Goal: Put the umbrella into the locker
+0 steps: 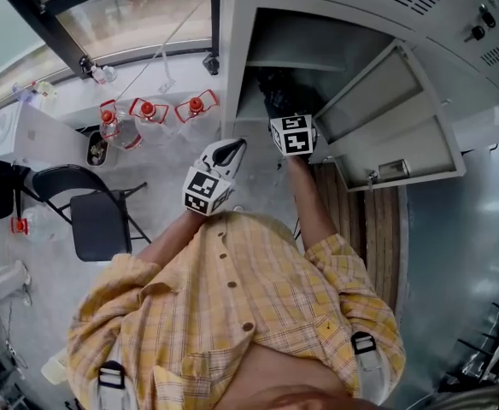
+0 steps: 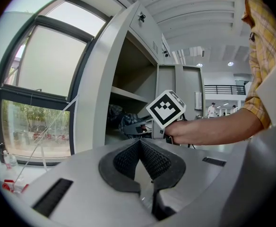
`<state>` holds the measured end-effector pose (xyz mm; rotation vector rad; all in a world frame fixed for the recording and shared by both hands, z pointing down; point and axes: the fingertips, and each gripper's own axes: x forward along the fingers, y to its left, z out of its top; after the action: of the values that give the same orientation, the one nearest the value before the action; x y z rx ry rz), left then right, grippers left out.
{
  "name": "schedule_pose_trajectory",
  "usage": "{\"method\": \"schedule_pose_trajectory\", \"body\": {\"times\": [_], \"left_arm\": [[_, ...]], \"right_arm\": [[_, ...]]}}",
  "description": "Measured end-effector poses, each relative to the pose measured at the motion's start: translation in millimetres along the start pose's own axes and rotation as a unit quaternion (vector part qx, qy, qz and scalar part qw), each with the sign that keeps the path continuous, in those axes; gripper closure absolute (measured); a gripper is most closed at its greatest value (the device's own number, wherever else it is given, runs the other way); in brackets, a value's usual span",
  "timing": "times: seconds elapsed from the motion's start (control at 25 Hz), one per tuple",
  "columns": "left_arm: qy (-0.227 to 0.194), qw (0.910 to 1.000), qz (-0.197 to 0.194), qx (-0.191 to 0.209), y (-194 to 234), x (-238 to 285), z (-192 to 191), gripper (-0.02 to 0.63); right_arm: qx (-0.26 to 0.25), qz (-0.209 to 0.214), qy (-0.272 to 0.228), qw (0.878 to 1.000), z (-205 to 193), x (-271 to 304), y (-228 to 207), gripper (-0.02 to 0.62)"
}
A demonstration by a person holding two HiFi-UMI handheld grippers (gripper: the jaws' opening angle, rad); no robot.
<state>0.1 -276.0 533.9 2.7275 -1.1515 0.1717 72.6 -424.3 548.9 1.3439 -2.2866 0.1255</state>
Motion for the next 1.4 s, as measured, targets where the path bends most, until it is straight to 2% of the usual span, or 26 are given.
{"method": "schedule_pose_trajectory", "body": {"times": [0.52, 1.0, 1.4], "left_arm": [[0.007, 0.9999, 0.012, -0.001, 5, 3, -4, 0.601], [0.020, 0.9996, 0.020, -0.002, 13, 6, -5, 0.601], [0.038, 0.9992, 0.004, -0.011, 13, 7, -19, 0.601]], "right_arm": [[0.002, 0.007, 0.012, 1.000, 3, 33, -13, 0.394], [-0.001, 0.021, 0.055, 0.998, -9, 57, -18, 0.391], [-0.007, 0.011, 0.081, 0.997, -21, 76, -28, 0.379]]}}
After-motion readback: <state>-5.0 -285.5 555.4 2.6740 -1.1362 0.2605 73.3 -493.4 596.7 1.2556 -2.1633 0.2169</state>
